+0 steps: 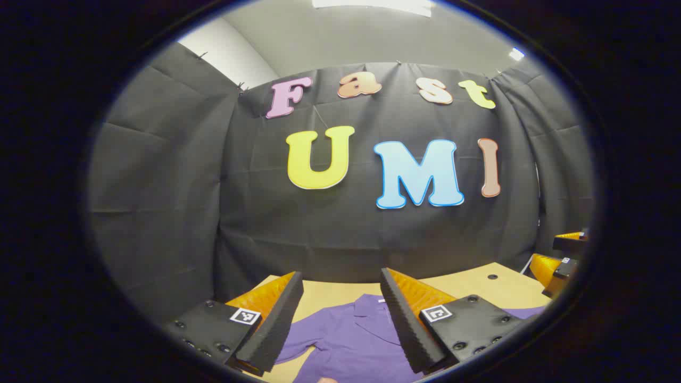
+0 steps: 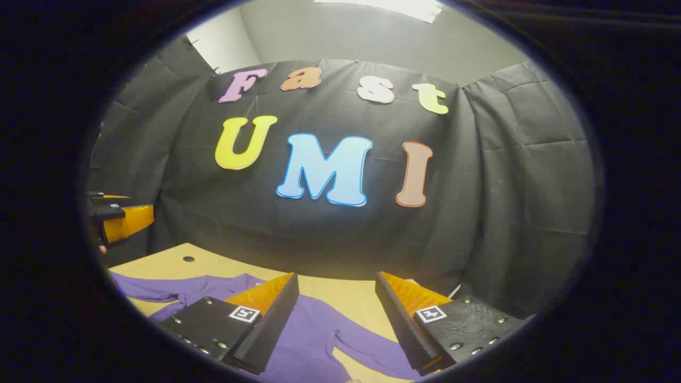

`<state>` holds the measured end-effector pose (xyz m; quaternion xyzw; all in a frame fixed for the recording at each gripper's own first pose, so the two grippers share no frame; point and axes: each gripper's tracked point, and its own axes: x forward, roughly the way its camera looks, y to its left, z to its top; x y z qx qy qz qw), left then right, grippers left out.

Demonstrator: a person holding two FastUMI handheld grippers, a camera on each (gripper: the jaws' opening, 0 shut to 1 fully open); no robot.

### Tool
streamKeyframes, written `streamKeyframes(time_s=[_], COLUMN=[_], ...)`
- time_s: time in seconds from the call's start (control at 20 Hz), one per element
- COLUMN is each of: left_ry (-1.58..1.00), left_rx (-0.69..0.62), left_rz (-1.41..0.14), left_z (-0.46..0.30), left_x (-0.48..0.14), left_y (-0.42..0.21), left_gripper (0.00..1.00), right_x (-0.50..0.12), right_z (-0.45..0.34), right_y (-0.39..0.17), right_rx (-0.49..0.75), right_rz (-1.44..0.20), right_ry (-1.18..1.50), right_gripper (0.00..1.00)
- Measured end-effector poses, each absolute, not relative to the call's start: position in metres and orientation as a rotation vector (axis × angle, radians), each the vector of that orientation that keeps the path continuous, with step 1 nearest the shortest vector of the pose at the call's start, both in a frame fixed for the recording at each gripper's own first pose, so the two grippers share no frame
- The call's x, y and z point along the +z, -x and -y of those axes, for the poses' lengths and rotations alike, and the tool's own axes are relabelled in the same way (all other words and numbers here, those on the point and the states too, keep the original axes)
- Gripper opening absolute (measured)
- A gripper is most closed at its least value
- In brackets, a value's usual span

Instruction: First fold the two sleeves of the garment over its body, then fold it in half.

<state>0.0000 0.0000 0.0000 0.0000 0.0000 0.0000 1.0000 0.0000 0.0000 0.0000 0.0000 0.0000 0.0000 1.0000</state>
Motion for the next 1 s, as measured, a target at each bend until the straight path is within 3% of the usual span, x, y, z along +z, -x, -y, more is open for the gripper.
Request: streamKeyframes(time_s=[0.1, 0.15, 0.3, 0.35, 0.7, 0.9, 0.95, 1.0], left_ry=[-0.003, -0.005, -0.01, -0.011, -0.05, -0.059, -0.061, -0.063], left_rx=[-0.006, -0.008, -0.024, -0.031, -0.049, -0.06, -0.061, -0.064], left_rz=[-0.005, -0.005, -0.012, -0.011, 0.005, 0.009, 0.009, 0.007], left_z=[-0.001, 0.0, 0.002, 0.003, 0.01, 0.016, 0.017, 0.02], left_x=[-0.002, -0.002, -0.003, -0.002, 0.001, -0.001, -0.002, -0.002], left_y=[-0.001, -0.002, -0.003, -0.003, -0.007, -0.005, -0.007, -0.007], left_gripper=[0.94, 0.94, 0.94, 0.94, 0.94, 0.94, 0.94, 0.94], right_x=[0.001, 0.002, 0.0, -0.002, -0.004, -0.031, -0.04, -0.048], right_z=[0.001, 0.002, 0.003, 0.005, 0.015, 0.026, 0.032, 0.04], right_y=[0.001, 0.002, 0.005, 0.007, 0.014, 0.015, 0.016, 0.016], right_rx=[-0.007, -0.012, -0.025, -0.03, -0.066, -0.082, -0.097, -0.115], right_rz=[0.001, 0.004, -0.007, -0.015, -0.03, -0.112, -0.136, -0.161], right_ry=[0.003, 0.003, -0.002, -0.005, -0.034, -0.079, -0.087, -0.092], right_gripper=[0.95, 0.91, 0.95, 0.91, 0.94, 0.91, 0.95, 0.92])
